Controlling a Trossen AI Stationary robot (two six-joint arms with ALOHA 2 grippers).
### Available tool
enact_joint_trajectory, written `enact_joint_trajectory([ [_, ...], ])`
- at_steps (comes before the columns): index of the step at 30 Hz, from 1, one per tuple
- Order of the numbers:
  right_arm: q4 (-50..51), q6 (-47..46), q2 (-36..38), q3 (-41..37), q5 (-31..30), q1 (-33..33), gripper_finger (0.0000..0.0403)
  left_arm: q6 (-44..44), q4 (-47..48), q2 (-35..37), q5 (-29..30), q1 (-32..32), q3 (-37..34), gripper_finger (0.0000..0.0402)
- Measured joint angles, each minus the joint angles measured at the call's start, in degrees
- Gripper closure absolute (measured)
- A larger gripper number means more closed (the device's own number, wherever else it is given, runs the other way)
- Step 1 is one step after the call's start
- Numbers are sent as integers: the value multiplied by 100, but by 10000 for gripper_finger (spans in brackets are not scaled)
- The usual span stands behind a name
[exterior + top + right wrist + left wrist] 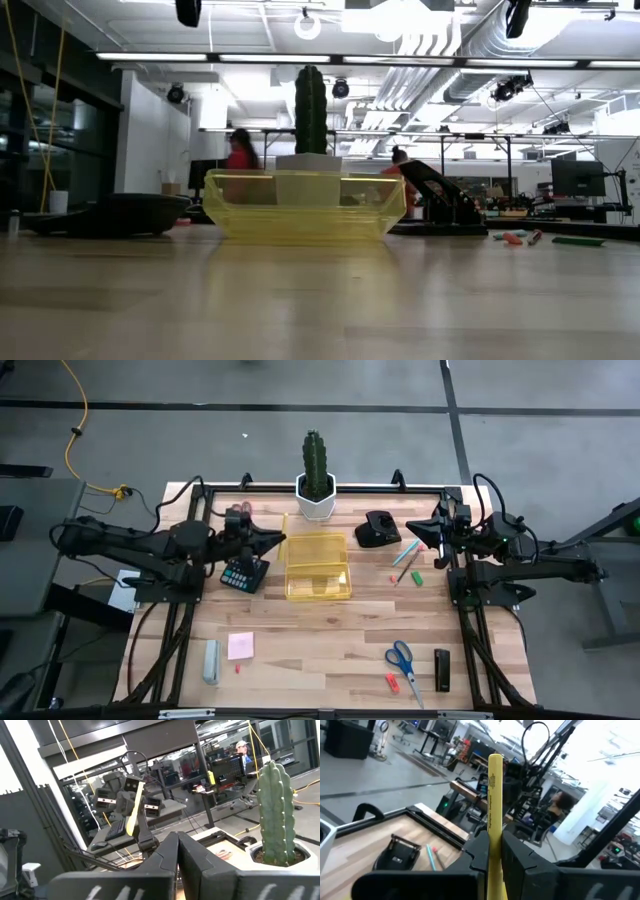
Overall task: Pack school essentials
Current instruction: Put the yellow pen into the supply box
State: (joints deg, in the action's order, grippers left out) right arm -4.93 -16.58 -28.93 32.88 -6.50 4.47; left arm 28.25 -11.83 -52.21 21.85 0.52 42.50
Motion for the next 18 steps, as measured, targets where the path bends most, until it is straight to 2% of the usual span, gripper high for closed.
enact_joint_trajectory([
  [4,-2,9,0,0,2,0,402,49,-12,-147,-45,-155,2,387],
  [7,-2,11,2,0,2,0,402,256,11,-515,-339,-377,2,387],
  [13,-2,11,2,0,2,0,402,608,278,-1629,-1324,-676,4,387],
  [18,-2,11,1,0,2,0,402,608,537,-2749,-1448,-689,4,387],
])
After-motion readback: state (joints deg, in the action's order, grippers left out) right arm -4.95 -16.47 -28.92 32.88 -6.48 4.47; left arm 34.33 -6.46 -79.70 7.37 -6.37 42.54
